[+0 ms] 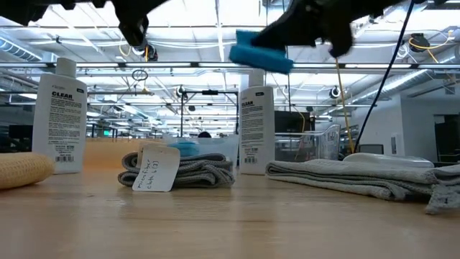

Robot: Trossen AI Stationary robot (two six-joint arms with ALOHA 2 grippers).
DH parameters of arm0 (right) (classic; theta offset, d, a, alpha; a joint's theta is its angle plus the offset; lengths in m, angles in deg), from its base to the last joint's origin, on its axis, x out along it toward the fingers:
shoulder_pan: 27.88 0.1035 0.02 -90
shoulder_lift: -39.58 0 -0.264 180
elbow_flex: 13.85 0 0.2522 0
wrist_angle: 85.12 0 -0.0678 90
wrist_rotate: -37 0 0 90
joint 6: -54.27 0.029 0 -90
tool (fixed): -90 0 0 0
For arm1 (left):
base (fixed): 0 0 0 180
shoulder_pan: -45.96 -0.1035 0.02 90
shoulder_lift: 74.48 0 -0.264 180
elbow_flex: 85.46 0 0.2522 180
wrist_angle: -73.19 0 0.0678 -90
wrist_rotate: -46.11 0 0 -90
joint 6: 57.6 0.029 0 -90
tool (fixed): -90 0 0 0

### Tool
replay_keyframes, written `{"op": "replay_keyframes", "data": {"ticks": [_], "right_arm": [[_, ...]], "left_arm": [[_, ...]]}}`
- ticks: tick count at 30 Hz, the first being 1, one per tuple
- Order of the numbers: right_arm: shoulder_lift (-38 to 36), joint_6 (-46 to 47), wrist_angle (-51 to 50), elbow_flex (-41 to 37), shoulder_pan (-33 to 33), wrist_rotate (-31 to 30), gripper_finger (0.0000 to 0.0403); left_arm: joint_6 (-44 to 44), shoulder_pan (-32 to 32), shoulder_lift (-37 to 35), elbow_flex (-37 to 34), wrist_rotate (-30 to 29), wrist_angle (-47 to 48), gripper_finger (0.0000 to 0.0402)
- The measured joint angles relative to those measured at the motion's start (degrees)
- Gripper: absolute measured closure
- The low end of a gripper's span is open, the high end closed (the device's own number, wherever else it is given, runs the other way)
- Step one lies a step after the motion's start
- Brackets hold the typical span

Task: Pick & Place Kitchen Items
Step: Put the blue sponge into the left transparent bin

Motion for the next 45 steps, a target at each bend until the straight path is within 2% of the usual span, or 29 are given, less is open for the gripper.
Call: {"op": "replay_keyframes", "data": {"ticks": [2,5,17,21,24,33,37,45], "right_arm": [[-0.14,-4.16,3.23,0.02,1.01,-4.75,0.0403],[-0.01,-6.22,5.47,0.02,1.79,-7.55,0.0403],[-0.08,-6.82,6.24,0.02,2.32,-7.91,0.0402],[-0.10,-6.45,6.48,0.02,2.47,-7.82,0.0402],[-0.12,-6.02,6.72,0.02,2.47,-7.49,0.0401],[-0.12,-5.10,6.45,0.04,2.84,-6.86,0.0401],[-0.12,-4.86,6.20,0.07,2.86,-3.70,0.0401],[-0.12,-4.49,6.20,0.07,2.84,-4.30,0.0402]], "left_arm": [[-1.39,-0.11,2.40,0.64,-1.82,-1.01,0.0165],[-1.57,-0.49,6.09,2.94,-2.99,-0.67,0.0165],[-2.32,-5.22,18.88,15.22,-3.18,6.76,0.0165],[-6.65,-7.29,19.37,15.92,-6.26,9.63,0.0165],[-8.01,-8.53,19.35,15.92,-6.48,9.33,0.0165],[-3.91,-9.87,19.35,15.95,-6.19,8.87,0.0165],[-1.52,-9.42,19.35,15.99,-6.06,8.36,0.0165],[-1.47,-9.27,19.33,15.99,-3.90,8.14,0.0165]]}}
